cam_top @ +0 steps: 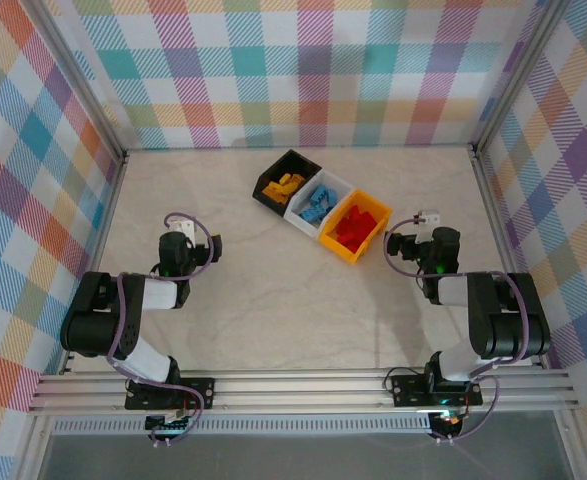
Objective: Sort the legos into containers by color
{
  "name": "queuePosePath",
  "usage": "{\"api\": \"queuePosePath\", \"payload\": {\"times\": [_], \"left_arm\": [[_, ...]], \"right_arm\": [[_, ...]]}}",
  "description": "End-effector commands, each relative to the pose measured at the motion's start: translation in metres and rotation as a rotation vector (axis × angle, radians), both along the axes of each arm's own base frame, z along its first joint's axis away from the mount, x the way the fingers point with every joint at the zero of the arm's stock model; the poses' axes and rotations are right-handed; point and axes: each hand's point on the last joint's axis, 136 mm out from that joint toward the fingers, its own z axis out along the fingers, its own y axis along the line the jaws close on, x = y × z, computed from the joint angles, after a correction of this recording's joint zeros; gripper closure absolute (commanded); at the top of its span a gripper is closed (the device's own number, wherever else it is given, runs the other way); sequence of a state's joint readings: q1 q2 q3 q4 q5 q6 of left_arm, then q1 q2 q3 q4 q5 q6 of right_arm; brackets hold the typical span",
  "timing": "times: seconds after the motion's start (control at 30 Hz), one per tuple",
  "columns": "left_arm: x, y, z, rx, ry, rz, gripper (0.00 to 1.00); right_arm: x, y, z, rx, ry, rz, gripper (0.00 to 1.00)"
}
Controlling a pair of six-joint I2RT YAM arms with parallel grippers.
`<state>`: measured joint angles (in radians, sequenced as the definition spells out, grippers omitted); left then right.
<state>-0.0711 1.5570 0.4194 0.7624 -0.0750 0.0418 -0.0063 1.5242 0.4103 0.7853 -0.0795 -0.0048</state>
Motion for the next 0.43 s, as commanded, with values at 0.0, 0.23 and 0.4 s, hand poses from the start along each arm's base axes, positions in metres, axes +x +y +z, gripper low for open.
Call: {"api": "queuePosePath", "payload": {"times": [0.0, 0.23, 0.4], "left_arm": [[0.0052, 0.0018, 0.0068, -0.013, -0.031, 0.005, 0.0], [0.0053, 0.002, 0.0072, -0.013, -0.032, 0.005, 0.0], [0.0053, 0.0018, 0.007, -0.015, -0.032, 0.005, 0.0]], "right_arm": [[0.0036, 0.0018, 0.0071, 0.014, -0.034, 0.013, 0.0], [0.0044, 0.0015, 0.0058, 0.017, -0.026, 0.012, 0.0], [0.0035, 0.0016, 0.0068, 0.014, -0.033, 0.011, 0.0]]}}
